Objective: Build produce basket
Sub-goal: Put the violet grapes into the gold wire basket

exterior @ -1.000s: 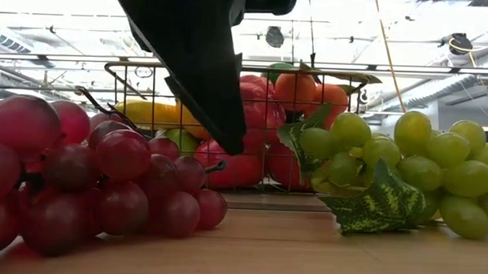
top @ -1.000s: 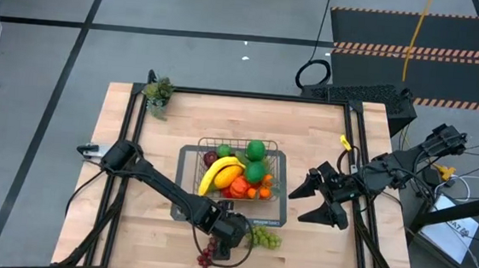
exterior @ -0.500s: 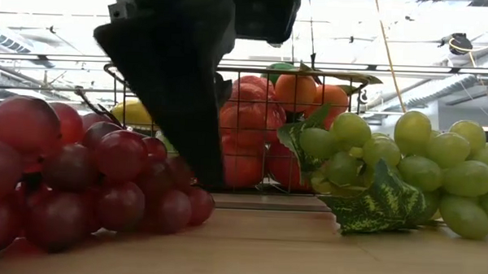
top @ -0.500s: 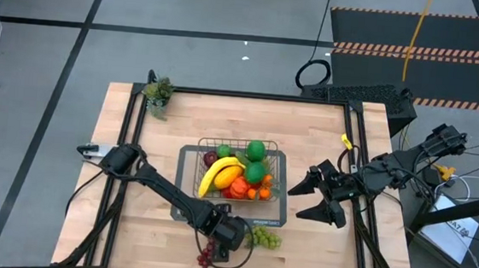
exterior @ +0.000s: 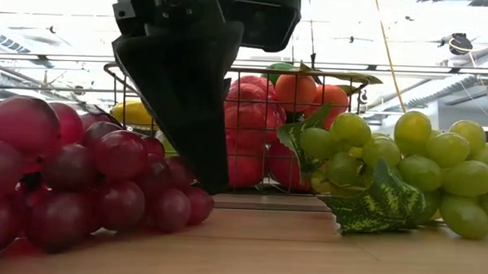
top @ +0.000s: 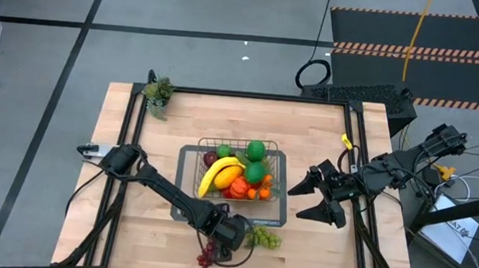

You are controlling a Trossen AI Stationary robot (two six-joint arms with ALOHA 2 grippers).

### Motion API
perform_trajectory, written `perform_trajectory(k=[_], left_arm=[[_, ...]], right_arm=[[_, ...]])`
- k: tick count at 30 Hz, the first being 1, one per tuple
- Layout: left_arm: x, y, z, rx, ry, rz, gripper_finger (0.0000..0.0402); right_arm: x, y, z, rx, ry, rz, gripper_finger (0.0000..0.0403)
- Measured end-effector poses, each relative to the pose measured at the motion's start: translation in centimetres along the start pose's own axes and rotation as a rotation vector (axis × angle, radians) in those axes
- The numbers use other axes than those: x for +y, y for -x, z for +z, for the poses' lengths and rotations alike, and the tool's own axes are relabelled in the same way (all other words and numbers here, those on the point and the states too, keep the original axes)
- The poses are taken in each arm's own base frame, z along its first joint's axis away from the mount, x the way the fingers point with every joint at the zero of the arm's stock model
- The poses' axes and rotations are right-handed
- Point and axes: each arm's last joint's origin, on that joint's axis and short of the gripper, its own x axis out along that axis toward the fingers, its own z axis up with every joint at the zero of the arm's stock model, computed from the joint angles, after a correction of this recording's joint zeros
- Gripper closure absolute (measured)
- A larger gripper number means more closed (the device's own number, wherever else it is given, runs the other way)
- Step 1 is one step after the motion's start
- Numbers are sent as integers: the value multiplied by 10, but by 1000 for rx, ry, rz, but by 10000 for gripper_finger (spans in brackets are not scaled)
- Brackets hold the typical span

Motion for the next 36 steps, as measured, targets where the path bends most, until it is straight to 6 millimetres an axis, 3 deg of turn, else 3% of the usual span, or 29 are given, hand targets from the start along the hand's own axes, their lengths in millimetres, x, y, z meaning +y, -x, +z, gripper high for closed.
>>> perform_trajectory(k=[5, 11, 36], left_arm=[[0, 0, 0, 2, 27, 4, 388], [1, 3, -1, 10, 49, 6, 395], [-12, 127, 7, -239, 102, -118, 401]], right_arm=[[0, 0, 0, 0, 3, 0, 10], [0, 0, 0, 0, 3, -1, 10], [0, 0, 1, -21, 18, -16, 10]])
